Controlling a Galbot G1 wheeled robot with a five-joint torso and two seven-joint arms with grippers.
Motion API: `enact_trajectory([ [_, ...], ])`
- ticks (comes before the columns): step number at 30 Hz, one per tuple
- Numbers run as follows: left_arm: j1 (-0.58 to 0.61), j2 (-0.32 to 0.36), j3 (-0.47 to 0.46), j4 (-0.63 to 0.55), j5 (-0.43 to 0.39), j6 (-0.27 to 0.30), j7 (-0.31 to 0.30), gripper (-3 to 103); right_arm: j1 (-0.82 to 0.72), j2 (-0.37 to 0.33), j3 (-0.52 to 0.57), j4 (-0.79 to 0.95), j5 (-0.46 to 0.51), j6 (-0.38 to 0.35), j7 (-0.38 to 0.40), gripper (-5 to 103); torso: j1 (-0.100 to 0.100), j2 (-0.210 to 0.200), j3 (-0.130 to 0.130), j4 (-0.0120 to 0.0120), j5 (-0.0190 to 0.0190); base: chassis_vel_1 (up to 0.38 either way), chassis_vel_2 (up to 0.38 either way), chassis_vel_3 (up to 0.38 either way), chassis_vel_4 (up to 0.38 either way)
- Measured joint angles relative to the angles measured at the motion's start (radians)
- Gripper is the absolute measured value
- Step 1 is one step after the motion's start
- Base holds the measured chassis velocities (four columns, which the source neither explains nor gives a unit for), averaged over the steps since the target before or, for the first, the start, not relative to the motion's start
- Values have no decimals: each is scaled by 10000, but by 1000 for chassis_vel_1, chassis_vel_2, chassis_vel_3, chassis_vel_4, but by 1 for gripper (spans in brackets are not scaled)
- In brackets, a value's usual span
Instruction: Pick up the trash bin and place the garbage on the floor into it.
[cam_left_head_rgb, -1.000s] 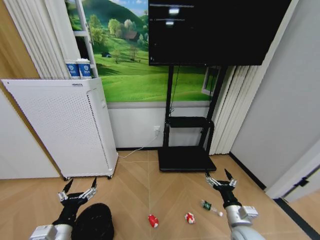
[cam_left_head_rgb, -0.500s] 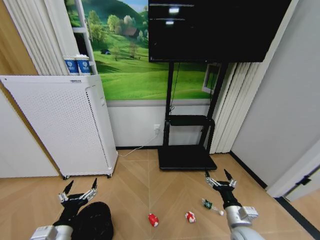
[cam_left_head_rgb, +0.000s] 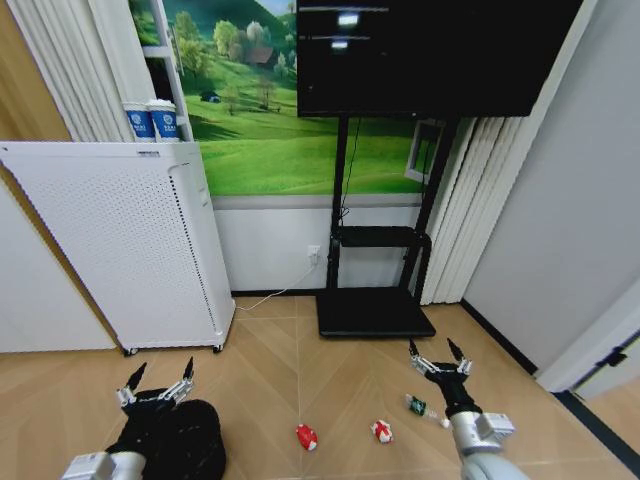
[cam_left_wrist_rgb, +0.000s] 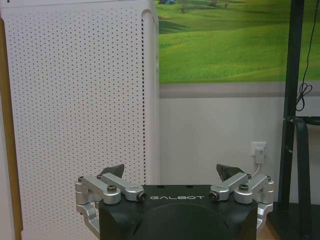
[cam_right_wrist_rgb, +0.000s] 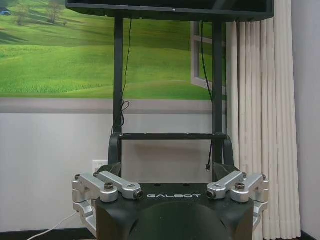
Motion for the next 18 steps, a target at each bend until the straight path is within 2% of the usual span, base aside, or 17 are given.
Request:
enact_trajectory([
  [18,8,-48,60,82,45,-29,-33,100,-33,60,-11,-26,-127,-122,180,100,-218,-691,-473,0,0,0,0,0,0],
])
